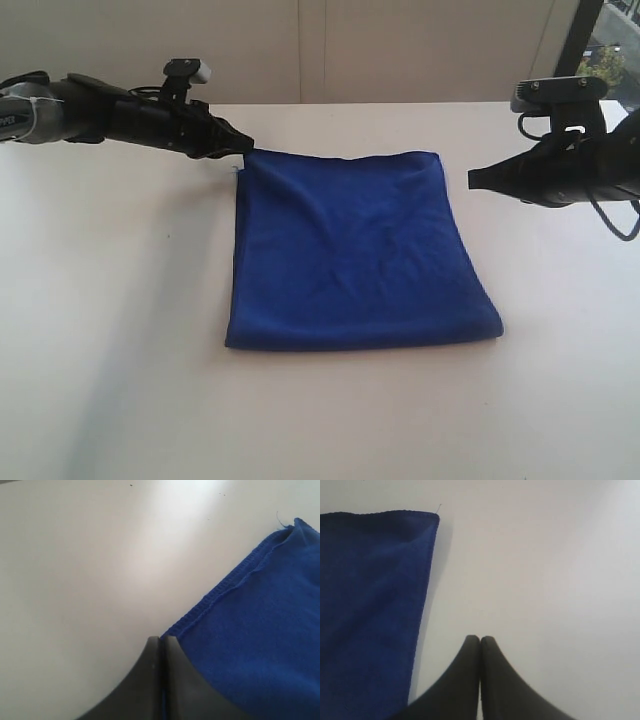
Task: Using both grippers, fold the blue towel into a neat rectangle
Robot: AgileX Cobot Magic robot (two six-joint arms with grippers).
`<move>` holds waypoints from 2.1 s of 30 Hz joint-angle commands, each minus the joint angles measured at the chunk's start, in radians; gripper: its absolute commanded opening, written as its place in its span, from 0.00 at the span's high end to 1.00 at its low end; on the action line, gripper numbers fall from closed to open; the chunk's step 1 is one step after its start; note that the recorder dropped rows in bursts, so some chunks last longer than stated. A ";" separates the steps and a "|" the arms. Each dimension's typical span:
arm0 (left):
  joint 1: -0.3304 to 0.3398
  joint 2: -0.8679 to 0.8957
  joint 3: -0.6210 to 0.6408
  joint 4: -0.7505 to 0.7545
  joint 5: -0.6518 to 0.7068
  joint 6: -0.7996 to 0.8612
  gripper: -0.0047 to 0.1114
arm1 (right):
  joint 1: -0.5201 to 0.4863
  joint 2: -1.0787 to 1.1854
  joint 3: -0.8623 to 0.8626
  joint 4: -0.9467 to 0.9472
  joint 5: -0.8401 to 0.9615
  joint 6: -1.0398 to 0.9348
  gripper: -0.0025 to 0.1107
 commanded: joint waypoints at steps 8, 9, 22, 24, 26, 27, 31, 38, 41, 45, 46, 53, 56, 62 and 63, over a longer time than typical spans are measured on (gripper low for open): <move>0.004 -0.046 -0.003 0.066 0.027 -0.062 0.96 | -0.009 0.003 -0.002 -0.010 -0.012 -0.012 0.98; 0.004 -0.044 -0.003 0.084 0.024 -0.074 0.96 | -0.009 0.003 -0.002 -0.010 -0.012 -0.012 0.98; 0.005 -0.044 -0.003 0.183 -0.010 -0.158 0.96 | -0.009 0.003 -0.002 -0.010 -0.012 -0.012 0.98; 0.005 -0.044 -0.003 0.177 -0.008 -0.158 0.96 | -0.009 0.003 -0.002 -0.010 -0.012 -0.012 0.98; 0.005 -0.046 -0.003 0.155 0.010 -0.158 0.96 | -0.009 0.003 -0.002 -0.010 -0.012 -0.012 0.98; 0.003 -0.048 -0.003 0.150 0.020 -0.158 0.96 | -0.009 0.003 -0.002 -0.010 -0.012 -0.012 0.98; 0.002 -0.066 -0.003 0.144 0.064 -0.154 0.96 | -0.009 0.003 -0.002 -0.010 -0.012 -0.012 0.98; 0.002 -0.085 -0.003 0.140 0.069 -0.154 0.96 | -0.009 0.003 -0.002 -0.010 -0.012 -0.012 0.98; 0.002 -0.085 -0.003 0.162 0.072 -0.180 0.96 | -0.009 0.003 -0.002 -0.010 -0.012 -0.012 0.98; 0.004 -0.085 -0.003 0.167 0.089 -0.192 0.96 | -0.009 0.003 -0.002 -0.010 -0.012 -0.012 0.98; 0.004 -0.086 -0.003 0.167 0.089 -0.194 0.96 | -0.009 0.003 -0.002 -0.010 -0.012 -0.012 0.98; 0.004 -0.119 -0.003 0.176 0.111 -0.208 0.96 | -0.009 0.003 -0.002 -0.010 -0.012 -0.012 0.98; 0.004 -0.134 -0.003 0.213 0.113 -0.236 0.96 | -0.009 0.003 -0.002 -0.010 -0.012 -0.012 0.98; 0.004 -0.127 -0.003 0.323 0.094 -0.312 0.96 | -0.009 0.003 -0.002 -0.010 -0.012 -0.012 0.98; 0.004 -0.118 -0.003 0.330 0.092 -0.320 0.96 | -0.009 0.003 -0.002 -0.010 -0.012 -0.012 0.98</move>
